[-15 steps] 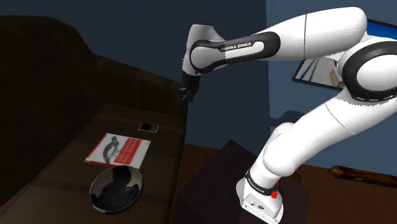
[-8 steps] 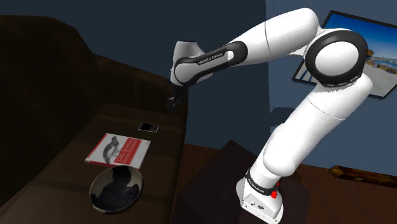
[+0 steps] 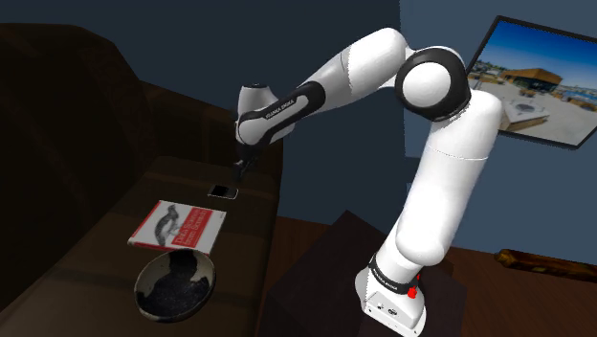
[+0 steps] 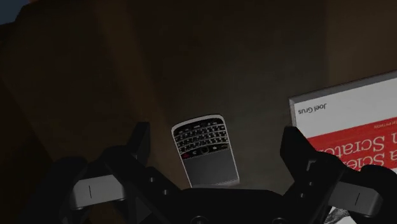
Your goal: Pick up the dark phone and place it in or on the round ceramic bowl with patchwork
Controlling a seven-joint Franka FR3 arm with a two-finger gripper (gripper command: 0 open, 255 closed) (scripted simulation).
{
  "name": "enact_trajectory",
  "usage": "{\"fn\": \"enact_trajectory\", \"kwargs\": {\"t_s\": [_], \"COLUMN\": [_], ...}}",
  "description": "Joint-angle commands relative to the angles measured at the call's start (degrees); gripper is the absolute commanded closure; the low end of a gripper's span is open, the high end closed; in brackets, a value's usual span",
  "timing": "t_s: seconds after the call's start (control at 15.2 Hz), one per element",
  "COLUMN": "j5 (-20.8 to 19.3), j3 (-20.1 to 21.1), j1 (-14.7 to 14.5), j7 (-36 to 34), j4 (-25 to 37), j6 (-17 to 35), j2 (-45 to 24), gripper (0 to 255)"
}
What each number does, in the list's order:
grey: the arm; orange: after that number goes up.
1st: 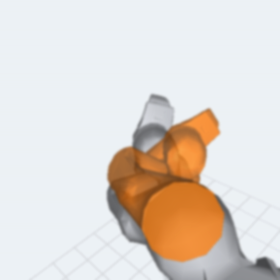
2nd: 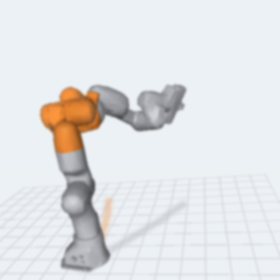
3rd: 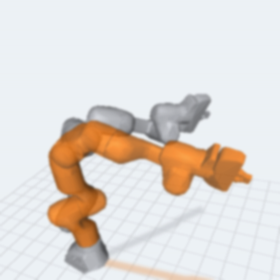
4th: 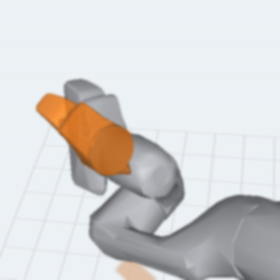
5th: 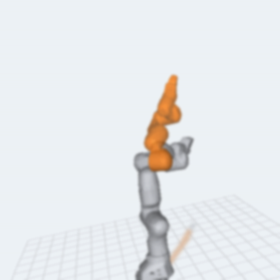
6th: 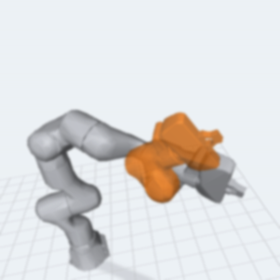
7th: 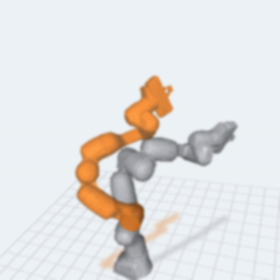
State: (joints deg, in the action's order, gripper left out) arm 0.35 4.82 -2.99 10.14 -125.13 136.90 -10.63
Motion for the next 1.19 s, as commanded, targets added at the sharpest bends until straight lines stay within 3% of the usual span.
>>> {"fn": "enact_trajectory", "kwargs": {"t_s": [0.0,0.33,1.12], "j5": [-0.84,-2.53,-3.01], "j3": [-0.06,-0.23,-0.57], "j1": [-0.17,-0.93,-1.23], "j7": [0.49,1.28,0.96], "j4": [3.64,11.41,11.78], "j6": [1.61,3.75,7.95], "j2": [-5.30,-15.40,-19.98], "gripper": [0,0,0]}}
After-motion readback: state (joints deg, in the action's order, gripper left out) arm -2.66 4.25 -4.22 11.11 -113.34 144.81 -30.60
